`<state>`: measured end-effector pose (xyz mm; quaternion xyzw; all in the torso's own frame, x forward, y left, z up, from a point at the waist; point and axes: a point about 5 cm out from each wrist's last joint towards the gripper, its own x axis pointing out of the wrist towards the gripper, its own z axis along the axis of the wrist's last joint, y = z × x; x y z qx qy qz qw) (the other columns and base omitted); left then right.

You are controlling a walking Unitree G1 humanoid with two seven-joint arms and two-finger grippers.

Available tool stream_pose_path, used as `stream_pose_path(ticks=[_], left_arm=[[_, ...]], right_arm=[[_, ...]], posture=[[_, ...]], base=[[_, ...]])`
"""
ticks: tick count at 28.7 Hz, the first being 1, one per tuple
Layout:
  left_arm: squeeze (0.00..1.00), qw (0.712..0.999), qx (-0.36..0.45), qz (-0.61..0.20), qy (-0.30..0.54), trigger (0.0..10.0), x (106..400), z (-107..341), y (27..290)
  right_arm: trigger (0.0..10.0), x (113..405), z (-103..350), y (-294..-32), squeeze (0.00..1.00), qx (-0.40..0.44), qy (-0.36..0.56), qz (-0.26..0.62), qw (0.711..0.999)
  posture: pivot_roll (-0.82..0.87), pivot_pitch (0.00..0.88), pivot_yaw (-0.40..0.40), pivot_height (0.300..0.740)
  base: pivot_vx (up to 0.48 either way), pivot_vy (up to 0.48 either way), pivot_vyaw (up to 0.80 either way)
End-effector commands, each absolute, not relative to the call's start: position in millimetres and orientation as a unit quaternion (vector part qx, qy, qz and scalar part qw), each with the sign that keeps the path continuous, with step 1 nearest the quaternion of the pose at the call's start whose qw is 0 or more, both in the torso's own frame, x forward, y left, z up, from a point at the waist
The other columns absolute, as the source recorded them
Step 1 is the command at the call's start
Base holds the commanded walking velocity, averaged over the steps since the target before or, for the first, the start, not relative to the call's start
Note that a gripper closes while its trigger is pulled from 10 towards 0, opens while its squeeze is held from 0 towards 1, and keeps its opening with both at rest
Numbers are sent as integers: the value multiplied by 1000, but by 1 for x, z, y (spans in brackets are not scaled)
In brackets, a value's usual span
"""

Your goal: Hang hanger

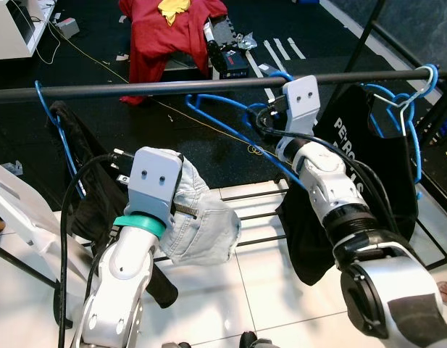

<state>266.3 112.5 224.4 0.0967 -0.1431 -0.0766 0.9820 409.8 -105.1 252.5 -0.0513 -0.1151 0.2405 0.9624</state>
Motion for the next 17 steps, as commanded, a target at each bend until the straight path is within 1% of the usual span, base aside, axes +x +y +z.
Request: stream_pose_path(ticks=[1,5,10,11,17], left_arm=[[0,979,97,-74,-163,10000,262,232,112],[0,979,97,-72,-163,10000,261,233,112],[0,980,96,-69,-162,10000,260,233,113],[0,980,96,-69,-162,10000,260,233,112],[0,980,95,-69,-161,10000,258,234,112]], right_arm=[[10000,410,248,-99,0,-60,-100,257,959],[10000,410,245,-93,0,-66,-90,270,956],[10000,412,247,-92,0,-77,-96,258,958],[10000,413,252,-93,0,-91,-111,241,960],[10000,413,264,-97,0,-115,-145,212,960]], posture=[[6,127,15,740],[16,129,8,740],[18,130,8,740],[18,130,8,740],[17,132,8,740]], base=[[0,0,0],[0,0,0],[0,0,0],[0,0,0],[0,0,0]])
